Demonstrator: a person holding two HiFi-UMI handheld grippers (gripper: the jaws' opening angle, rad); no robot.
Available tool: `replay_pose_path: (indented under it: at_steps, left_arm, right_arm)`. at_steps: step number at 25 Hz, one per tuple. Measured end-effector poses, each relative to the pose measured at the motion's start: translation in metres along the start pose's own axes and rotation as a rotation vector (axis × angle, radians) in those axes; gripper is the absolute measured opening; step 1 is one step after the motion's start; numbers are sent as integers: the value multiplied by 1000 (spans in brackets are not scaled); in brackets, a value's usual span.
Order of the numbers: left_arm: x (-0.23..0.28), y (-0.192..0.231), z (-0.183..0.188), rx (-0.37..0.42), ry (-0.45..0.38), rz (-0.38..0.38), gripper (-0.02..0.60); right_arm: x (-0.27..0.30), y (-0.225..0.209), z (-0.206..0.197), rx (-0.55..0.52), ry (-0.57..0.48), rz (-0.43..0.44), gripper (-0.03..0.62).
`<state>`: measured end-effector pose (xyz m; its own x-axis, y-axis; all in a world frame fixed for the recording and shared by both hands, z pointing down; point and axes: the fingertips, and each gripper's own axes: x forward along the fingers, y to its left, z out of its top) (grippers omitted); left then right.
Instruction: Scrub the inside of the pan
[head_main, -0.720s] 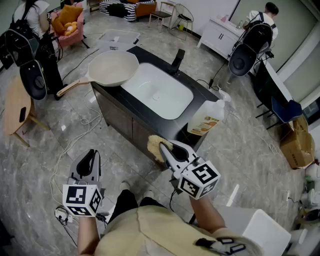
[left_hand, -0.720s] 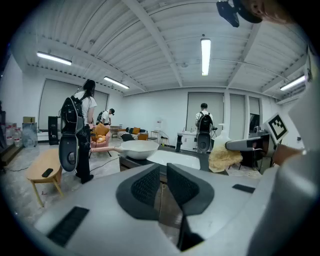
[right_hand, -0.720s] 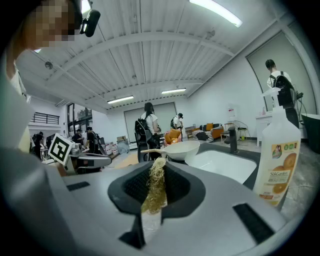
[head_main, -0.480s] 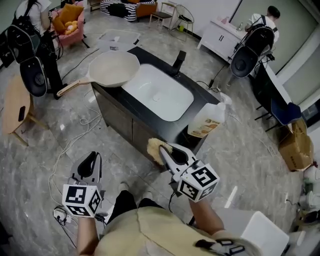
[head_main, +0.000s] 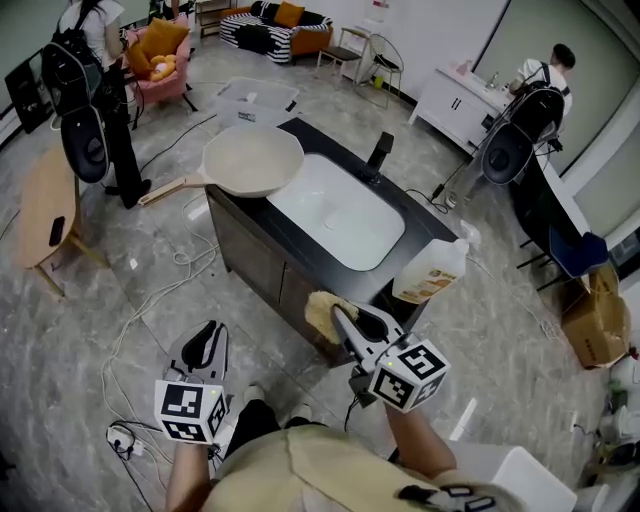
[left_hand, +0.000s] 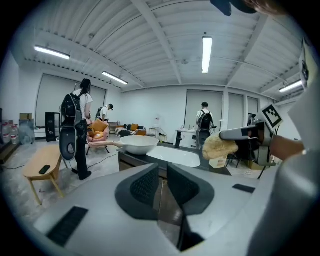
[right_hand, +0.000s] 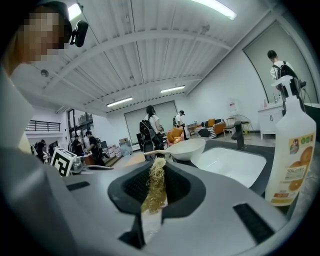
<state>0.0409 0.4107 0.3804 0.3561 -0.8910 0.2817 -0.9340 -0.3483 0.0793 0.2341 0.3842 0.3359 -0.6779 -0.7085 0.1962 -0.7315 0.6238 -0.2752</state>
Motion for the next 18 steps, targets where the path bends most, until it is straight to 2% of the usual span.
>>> replay_pose_path:
  at_steps: [4, 7, 14, 18]
  left_arm:
    - [-4, 24, -2, -23, -12, 45, 55]
    - [-6, 38, -10, -15, 2, 59, 55]
    - [2, 65, -21, -4, 70, -11, 89]
    - [19, 88, -14, 62, 71, -11, 138]
  right_arm:
    - [22, 6, 0, -16, 23, 20, 55]
    - [37, 10, 1, 20, 27, 49, 55]
    - [80, 20, 8, 37, 55, 62, 55]
    - [107, 13, 11, 39, 36, 45, 55]
